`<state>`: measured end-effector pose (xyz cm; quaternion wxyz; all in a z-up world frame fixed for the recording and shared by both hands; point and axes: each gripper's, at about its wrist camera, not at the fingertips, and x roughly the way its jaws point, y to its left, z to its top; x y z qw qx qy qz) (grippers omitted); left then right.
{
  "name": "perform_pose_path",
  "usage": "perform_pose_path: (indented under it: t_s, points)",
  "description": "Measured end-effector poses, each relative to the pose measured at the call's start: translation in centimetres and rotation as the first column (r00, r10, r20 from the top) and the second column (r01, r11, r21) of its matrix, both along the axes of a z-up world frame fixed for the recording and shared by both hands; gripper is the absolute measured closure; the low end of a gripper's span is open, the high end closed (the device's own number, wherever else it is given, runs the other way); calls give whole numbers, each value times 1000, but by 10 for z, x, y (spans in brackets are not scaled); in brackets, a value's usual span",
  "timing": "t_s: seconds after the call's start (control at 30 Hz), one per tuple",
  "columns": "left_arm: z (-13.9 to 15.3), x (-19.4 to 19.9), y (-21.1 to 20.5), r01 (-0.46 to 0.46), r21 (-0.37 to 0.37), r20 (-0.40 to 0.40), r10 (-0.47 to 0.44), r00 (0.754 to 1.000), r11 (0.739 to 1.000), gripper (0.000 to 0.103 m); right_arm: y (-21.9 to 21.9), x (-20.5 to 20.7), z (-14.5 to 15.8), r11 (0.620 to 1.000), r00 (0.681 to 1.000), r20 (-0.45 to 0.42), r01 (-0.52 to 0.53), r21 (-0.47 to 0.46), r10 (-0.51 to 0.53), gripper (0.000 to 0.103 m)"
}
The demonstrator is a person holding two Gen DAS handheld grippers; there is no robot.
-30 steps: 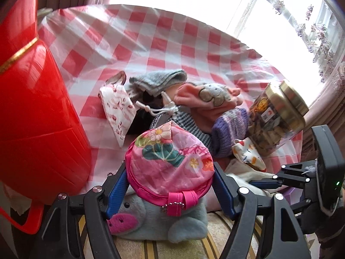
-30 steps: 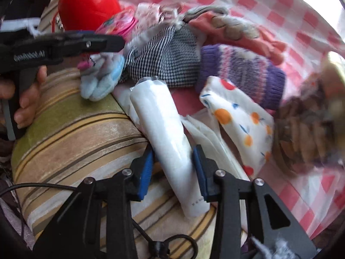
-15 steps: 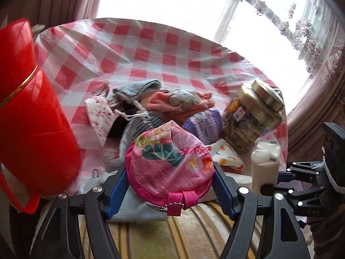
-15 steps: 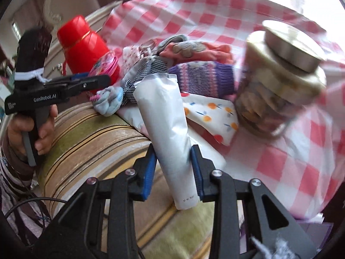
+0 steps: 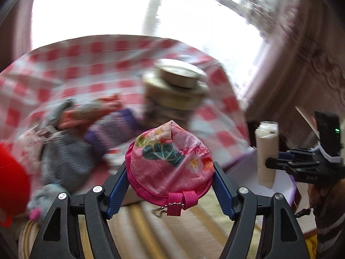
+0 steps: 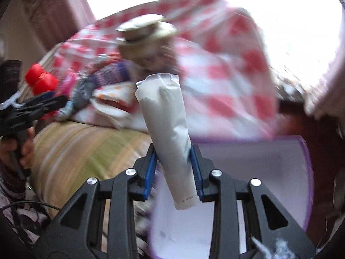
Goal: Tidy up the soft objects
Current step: 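Carry the pad into the purple box and open the right tool while the left tool carries the purse over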
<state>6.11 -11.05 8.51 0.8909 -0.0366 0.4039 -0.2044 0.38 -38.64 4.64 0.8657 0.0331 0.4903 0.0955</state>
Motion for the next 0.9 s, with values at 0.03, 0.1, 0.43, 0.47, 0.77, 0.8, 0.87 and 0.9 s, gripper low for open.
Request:
perform_pose_path:
  t_s: [0.03,0.1,0.43,0.47,0.77,0.8,0.87,0.9]
  points:
    - [1,-2,-12,30,1,-2,-30,1000,1000,30,-9,-4,-2,1000,1000,-11,19,-23,-19,68]
    - [0,-7,-40,102,8,-8,-102,995,995,30,-32,-12,-16,991,996,-47,73,-117,-78,68]
    - [-13,-21,-132,311,49,-59,-308,950,949,30,-106,-24,-91,946,953,-212,148,-290,-214,68]
    - [-15,-21,-138,322,53,-67,-318,946,945,30,-112,-26,-99,938,947,-226,154,-311,-230,68]
    - [-40,-16,-182,379,91,-120,-368,922,921,30,-128,-29,-153,847,900,-316,98,-523,-300,68]
    - [-42,-15,-184,380,90,-124,-368,921,921,30,-129,-29,-158,833,894,-322,94,-546,-312,68]
    - [-47,-13,-186,378,91,-137,-364,921,922,30,-131,-31,-166,808,882,-332,87,-583,-335,68]
    - [-48,-12,-186,378,90,-144,-363,920,921,30,-132,-32,-166,797,878,-334,85,-598,-344,68]
